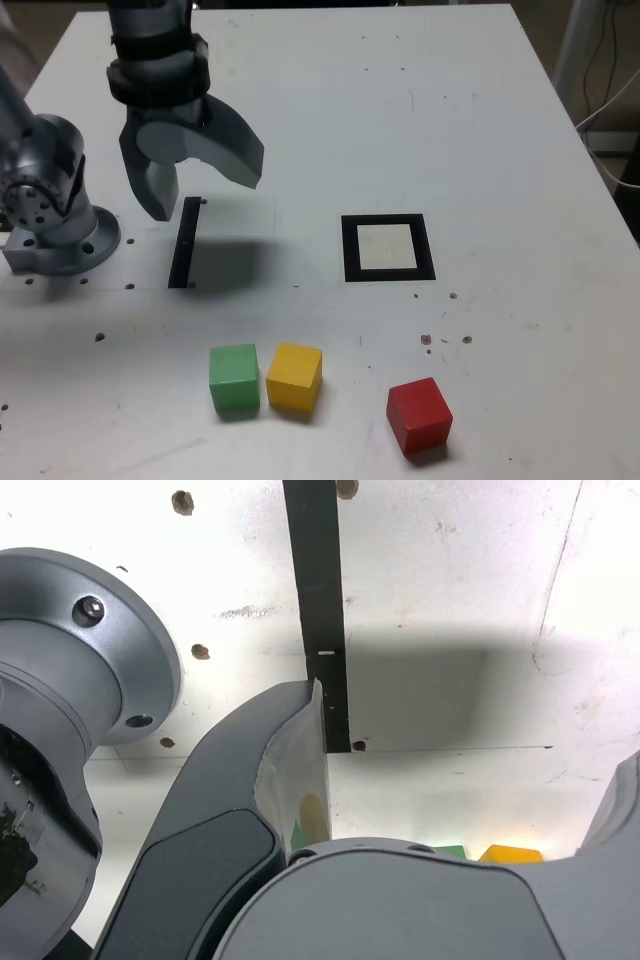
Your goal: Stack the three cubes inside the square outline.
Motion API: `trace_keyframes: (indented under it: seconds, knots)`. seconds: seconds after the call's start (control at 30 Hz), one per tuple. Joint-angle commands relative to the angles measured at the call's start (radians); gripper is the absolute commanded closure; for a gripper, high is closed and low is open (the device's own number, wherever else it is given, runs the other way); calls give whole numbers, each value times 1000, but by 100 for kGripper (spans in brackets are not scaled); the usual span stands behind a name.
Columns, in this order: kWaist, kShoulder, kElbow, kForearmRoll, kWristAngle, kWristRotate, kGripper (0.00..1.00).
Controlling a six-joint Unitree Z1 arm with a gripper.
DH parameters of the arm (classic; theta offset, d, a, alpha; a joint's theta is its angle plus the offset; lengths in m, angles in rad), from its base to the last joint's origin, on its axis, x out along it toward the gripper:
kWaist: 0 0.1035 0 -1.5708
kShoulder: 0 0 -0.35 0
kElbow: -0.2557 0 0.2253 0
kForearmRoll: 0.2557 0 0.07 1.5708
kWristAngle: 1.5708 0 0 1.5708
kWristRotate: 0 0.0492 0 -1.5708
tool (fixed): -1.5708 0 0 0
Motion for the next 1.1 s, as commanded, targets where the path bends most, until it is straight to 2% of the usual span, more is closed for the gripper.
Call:
trace_keyframes:
  seconds: [0.0,0.53,0.7,0.93,1.07]
  knots:
    - [1,4,-6,5,-2,1,0]
    - [-2,-2,-18,7,-8,1,0]
    - [-65,62,-122,6,-8,-13,0]
    - [-163,109,-242,0,20,-78,0]
    - [-230,170,-327,21,32,-124,0]
